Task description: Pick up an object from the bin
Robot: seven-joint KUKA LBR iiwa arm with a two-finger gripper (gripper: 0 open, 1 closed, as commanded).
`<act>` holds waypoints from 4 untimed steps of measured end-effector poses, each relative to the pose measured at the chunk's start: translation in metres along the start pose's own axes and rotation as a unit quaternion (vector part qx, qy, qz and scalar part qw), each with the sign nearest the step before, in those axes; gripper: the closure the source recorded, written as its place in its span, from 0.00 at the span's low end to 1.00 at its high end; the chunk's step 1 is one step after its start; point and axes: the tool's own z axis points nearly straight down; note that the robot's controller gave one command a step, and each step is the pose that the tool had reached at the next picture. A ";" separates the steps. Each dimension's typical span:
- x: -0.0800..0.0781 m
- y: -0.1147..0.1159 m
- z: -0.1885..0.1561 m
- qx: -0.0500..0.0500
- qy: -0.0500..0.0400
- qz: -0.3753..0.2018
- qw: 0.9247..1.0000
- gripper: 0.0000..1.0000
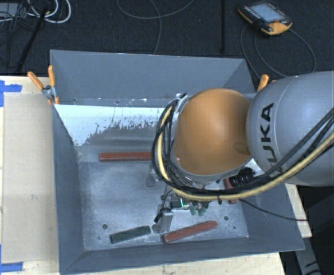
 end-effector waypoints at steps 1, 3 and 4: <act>-0.001 0.000 -0.003 0.000 -0.003 0.001 1.000 0.00; -0.018 -0.039 0.036 -0.001 -0.008 -0.005 1.000 0.00; -0.015 -0.057 0.097 -0.001 -0.006 -0.032 0.999 0.00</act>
Offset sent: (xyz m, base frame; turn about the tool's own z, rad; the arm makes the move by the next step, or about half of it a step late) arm 0.0247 -0.0143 0.0148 -0.0622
